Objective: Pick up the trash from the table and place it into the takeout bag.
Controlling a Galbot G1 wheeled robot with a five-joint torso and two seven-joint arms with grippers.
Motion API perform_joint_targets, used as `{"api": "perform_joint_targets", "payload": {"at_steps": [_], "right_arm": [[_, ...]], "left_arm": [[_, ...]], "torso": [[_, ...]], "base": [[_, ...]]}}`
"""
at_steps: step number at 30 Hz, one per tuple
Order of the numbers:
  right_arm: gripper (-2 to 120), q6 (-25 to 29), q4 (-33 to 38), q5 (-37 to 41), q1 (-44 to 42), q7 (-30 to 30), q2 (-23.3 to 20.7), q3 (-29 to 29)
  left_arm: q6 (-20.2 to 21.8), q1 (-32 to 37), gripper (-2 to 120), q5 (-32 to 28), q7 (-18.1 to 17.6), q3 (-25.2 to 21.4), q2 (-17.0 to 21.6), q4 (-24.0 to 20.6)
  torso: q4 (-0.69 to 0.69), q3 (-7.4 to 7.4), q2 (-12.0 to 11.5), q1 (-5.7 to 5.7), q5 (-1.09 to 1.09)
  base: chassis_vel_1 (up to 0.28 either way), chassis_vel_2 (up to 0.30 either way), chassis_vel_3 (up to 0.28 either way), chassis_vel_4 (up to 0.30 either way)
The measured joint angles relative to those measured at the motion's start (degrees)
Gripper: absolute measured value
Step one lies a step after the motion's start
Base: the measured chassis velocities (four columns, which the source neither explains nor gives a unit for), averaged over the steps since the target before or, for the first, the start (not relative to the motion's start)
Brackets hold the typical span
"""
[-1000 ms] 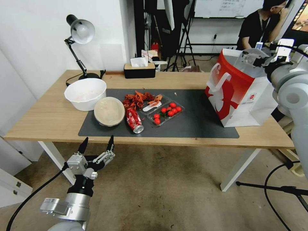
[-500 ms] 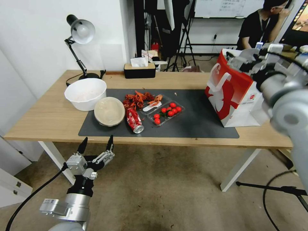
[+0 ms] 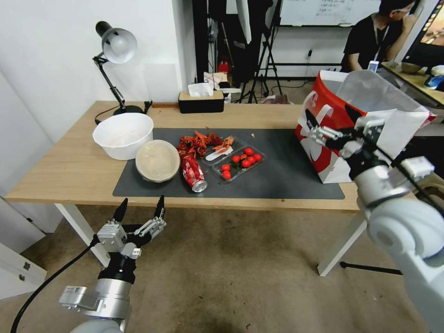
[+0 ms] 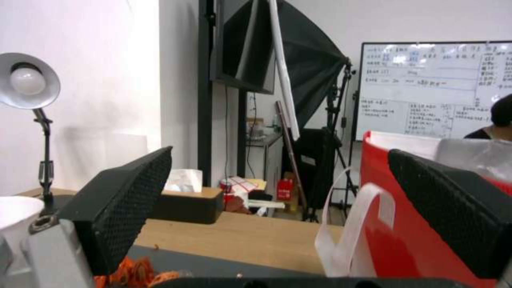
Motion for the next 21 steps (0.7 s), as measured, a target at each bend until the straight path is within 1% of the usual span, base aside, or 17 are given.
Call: {"api": "perform_joint_targets", "payload": {"at_steps": [1, 3, 5, 7, 8, 12, 13, 16, 21], "right_arm": [[100, 1.37, 0.22, -0.89, -1.5, -0.13, 0.5, 0.01], [100, 6.35, 0.35, -3.73, -5.94, -1.61, 2.06, 0.51], [100, 7.33, 0.31, -4.25, -6.81, -1.93, 2.38, 0.63], [100, 11.63, -0.32, -5.94, -11.06, -3.24, 3.91, 1.41], [100, 11.63, -0.32, -5.94, -11.06, -3.24, 3.91, 1.41], [100, 16.64, -1.96, -6.89, -17.21, -5.08, 5.84, 3.57], [100, 16.64, -1.96, -6.89, -17.21, -5.08, 5.84, 3.57], [100, 19.8, -2.83, -6.92, -23.57, -6.91, 6.96, 4.72], [100, 22.32, -4.41, -6.99, -26.96, -7.59, 7.99, 4.3]], "left_arm": [[-0.05, -0.03, 100, -0.05, 0.0, -0.02, 0.0, 0.05], [-0.17, -0.07, 100, -0.09, -0.01, -0.04, -0.03, 0.11], [-0.18, -0.08, 100, -0.09, -0.01, -0.04, -0.03, 0.11], [-0.23, -0.1, 100, -0.11, -0.02, -0.03, 0.0, 0.11], [-0.23, -0.1, 100, -0.11, -0.02, -0.03, 0.0, 0.11], [-0.32, -0.08, 100, -0.07, -0.02, 0.33, -0.14, 0.12], [-0.32, -0.08, 100, -0.07, -0.02, 0.33, -0.14, 0.12], [-0.59, -0.01, 100, 0.03, 0.02, 0.53, -0.2, 0.35], [-1.0, 0.32, 100, 0.16, 0.05, 0.52, -0.68, 0.35]], "torso": [[0.0, 0.0, 0.0, 0.0, 0.0], [-0.03, 0.0, 0.0, 0.0, 0.01], [-0.02, 0.0, 0.0, 0.0, 0.01], [0.0, 0.0, 0.0, 0.0, 0.01], [0.0, 0.0, 0.0, 0.0, 0.01], [-0.01, 0.0, 0.0, -0.01, 0.01], [-0.01, 0.0, 0.0, -0.01, 0.01], [-0.03, 0.0, 0.0, 0.0, 0.0], [-0.01, 0.0, 0.0, -0.01, 0.0]], "base": [[0.0, 0.0, 0.0, 0.0], [0.0, 0.0, 0.0, 0.0], [0.0, 0.0, 0.0, 0.0], [0.0, 0.0, 0.0, 0.0], [0.0, 0.0, 0.0, 0.0], [0.0, 0.0, 0.0, 0.0], [0.0, 0.0, 0.0, 0.0], [0.0, 0.0, 0.0, 0.0], [0.0, 0.0, 0.0, 0.0]]}}
